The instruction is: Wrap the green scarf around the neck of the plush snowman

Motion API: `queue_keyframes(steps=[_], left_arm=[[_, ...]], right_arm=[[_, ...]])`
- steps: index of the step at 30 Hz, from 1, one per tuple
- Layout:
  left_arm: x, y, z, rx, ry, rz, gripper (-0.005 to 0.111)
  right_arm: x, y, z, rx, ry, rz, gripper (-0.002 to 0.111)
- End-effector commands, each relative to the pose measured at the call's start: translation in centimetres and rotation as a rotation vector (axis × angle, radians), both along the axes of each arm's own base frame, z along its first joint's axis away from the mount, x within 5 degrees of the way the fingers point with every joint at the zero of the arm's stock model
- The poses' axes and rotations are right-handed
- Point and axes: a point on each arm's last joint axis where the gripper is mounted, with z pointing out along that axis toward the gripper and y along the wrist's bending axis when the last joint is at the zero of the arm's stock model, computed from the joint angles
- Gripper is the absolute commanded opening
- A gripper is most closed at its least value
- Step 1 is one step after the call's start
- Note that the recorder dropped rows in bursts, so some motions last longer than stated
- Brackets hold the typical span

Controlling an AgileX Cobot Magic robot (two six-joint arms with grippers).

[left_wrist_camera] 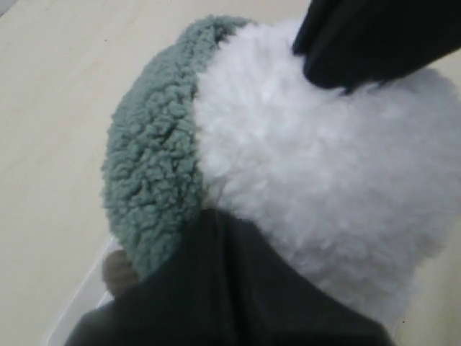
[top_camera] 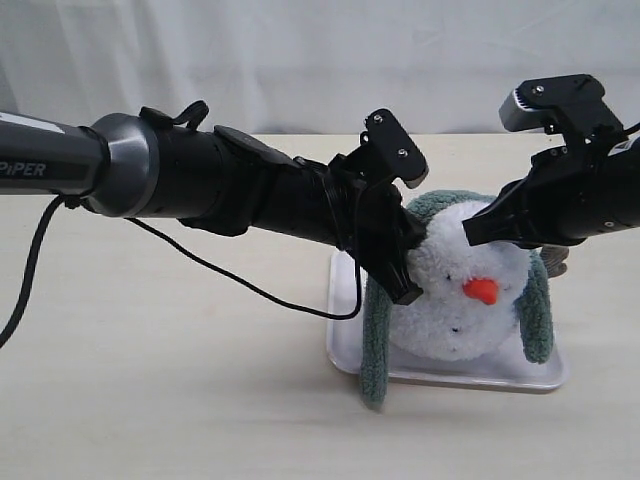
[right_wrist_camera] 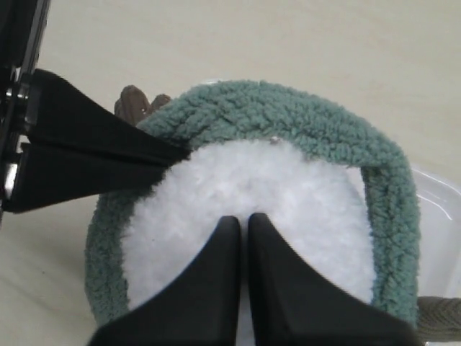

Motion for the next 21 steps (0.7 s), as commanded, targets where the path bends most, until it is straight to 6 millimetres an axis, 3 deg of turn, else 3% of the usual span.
queue_keyframes(steps=[1, 21], left_arm=[[-0.1, 0.2, -0.6, 0.03, 0.027, 0.019, 0.0], [-1.7, 0.4, -1.4, 0.07, 0.091, -0.112, 0.0]], right_arm=[[-0.2, -0.1, -0.4, -0.012, 0.021, 0.009, 0.004], [-0.2, -0.1, -0.4, -0.012, 0.019, 0.008, 0.004]])
